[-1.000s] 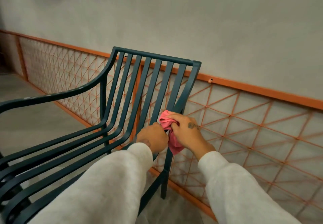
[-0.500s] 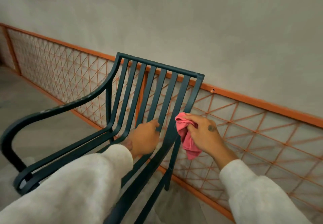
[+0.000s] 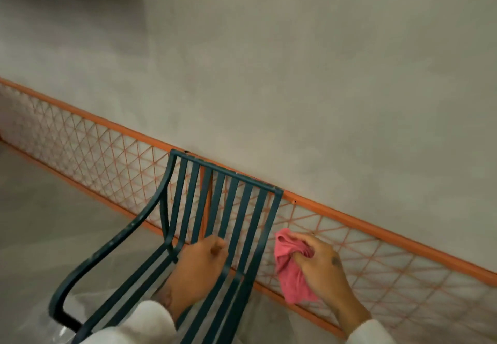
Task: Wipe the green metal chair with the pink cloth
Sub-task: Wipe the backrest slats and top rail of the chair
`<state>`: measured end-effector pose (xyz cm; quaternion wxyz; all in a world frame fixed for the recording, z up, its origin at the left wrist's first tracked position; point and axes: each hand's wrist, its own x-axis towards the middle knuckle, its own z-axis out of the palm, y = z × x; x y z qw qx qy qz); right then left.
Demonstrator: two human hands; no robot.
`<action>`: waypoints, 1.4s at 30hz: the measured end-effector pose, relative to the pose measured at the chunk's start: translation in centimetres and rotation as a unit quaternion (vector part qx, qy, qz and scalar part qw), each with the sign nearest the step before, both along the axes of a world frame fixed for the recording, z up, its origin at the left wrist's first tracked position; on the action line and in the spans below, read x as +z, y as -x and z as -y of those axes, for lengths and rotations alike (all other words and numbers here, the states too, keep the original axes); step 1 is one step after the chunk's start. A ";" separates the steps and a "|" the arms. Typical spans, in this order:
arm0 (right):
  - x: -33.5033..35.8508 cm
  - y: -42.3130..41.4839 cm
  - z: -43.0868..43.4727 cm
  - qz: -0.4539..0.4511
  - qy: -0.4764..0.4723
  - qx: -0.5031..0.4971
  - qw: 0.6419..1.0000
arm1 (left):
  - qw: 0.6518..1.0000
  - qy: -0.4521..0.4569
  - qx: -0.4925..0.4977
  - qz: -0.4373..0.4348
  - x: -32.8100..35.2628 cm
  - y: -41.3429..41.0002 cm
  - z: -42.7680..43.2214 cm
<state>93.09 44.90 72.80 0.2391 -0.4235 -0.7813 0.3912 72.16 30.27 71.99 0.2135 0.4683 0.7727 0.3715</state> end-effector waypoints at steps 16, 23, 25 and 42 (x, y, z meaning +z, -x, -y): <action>-2.0 3.5 -10.4 -0.104 0.165 -0.140 0.971 | 0.990 0.089 -0.048 0.103 -1.6 0.3 -15.0; -5.9 7.1 -18.9 -0.069 0.166 -0.137 0.974 | 0.988 0.126 -0.020 0.085 -7.0 5.8 -22.8; -6.2 7.5 -20.2 -0.071 0.153 -0.147 0.975 | 0.987 0.136 -0.009 0.081 -8.1 6.6 -24.2; -10.0 17.5 -26.7 0.125 -0.109 -0.028 0.986 | 0.993 0.031 -0.039 0.105 -16.3 11.8 -36.3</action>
